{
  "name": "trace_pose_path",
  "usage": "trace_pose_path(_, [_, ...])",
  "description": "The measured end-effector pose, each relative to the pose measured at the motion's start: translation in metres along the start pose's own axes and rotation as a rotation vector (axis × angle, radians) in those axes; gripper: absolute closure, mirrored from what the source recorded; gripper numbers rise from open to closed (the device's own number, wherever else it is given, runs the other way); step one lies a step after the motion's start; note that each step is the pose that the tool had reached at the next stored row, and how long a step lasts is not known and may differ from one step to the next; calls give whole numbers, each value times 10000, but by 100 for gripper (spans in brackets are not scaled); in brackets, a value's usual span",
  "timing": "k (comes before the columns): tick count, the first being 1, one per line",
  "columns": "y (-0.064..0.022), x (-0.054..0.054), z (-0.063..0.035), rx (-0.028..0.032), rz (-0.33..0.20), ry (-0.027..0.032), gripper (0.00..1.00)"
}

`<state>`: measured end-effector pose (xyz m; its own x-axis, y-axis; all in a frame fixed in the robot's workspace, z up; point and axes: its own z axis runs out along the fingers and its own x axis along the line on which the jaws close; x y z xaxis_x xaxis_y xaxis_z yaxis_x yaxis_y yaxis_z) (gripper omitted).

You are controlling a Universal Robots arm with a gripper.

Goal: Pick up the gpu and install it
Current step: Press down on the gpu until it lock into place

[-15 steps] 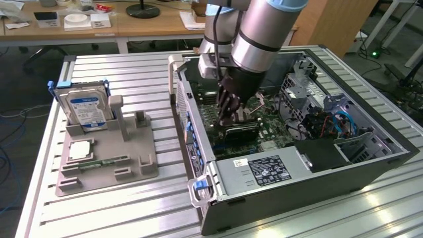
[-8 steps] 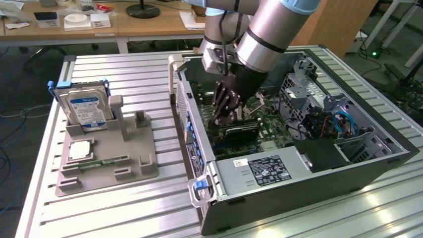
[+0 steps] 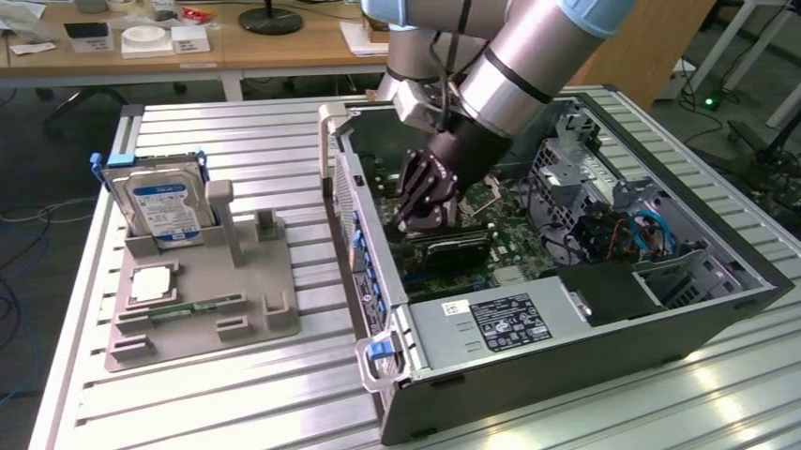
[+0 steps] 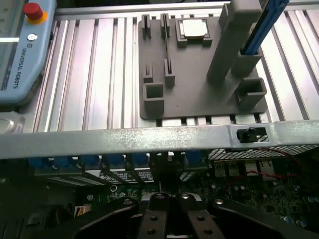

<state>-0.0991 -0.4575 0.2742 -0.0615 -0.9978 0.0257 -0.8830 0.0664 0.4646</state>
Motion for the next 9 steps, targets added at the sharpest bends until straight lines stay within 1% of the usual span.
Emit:
trace_pose_path(2, [-42, -3, -22, -348, 1, 23, 90])
trace_pose_path(3, [-70, -5, -35, -494, 2, 33, 90])
trace_pose_path(4, [-86, -6, -40, -562, 3, 38, 90])
trace_pose_path(6, [-94, -6, -28, -583, 4, 39, 90])
trace_pose_path(8, [-104, -7, -12, -653, 4, 45, 90])
trace_pose_path(9, [-106, -8, -7, -703, 4, 48, 90])
